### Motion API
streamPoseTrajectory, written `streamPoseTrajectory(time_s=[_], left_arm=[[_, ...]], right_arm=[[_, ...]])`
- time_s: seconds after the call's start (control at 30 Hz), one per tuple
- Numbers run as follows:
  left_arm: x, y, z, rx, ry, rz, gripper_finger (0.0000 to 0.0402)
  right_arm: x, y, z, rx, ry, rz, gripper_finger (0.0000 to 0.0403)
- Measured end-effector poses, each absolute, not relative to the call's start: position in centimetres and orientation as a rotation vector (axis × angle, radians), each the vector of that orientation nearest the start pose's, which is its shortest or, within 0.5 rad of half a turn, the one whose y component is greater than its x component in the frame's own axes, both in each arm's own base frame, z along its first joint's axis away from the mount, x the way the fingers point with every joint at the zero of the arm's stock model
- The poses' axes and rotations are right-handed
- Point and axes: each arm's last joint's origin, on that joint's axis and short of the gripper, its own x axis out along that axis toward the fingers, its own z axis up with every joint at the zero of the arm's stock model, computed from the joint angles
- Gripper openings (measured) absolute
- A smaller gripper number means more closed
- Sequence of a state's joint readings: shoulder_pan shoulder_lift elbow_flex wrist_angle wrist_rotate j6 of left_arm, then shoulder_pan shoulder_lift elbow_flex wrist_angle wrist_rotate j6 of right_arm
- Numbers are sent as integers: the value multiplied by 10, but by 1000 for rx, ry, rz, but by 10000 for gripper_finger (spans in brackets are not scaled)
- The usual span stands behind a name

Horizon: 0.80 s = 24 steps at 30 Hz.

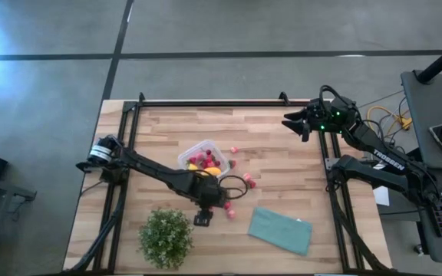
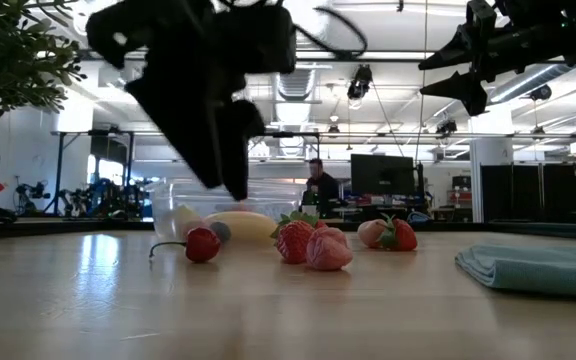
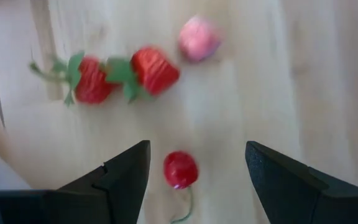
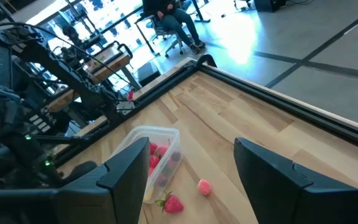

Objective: Pick and placing Produce into tupperware
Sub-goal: Put the red cherry into the transparent bin

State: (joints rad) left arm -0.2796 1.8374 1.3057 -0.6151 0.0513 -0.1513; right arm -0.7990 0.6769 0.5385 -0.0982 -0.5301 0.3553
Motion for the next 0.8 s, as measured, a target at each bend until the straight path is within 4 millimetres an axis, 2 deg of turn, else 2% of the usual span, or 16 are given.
streamPoseTrajectory(time_s=[0.1, 0.27, 0.47, 0.6, 0.7, 0.8], left_arm=[[358, -114, 199, 24, 1136, -238, 248], [353, -116, 173, 87, 1277, -233, 248], [359, -113, 181, 161, 1228, -92, 248], [359, -110, 187, 165, 1216, -73, 248], [348, -106, 191, 168, 1307, -45, 248], [330, -92, 199, 64, 1454, 110, 248]], right_arm=[[119, -101, 273, 498, 138, -299, 226], [119, -101, 273, 499, 138, -299, 226], [119, -101, 273, 499, 139, -299, 226], [119, -101, 273, 499, 139, -299, 226], [119, -101, 273, 499, 139, -299, 226], [119, -101, 273, 499, 139, -299, 226]])
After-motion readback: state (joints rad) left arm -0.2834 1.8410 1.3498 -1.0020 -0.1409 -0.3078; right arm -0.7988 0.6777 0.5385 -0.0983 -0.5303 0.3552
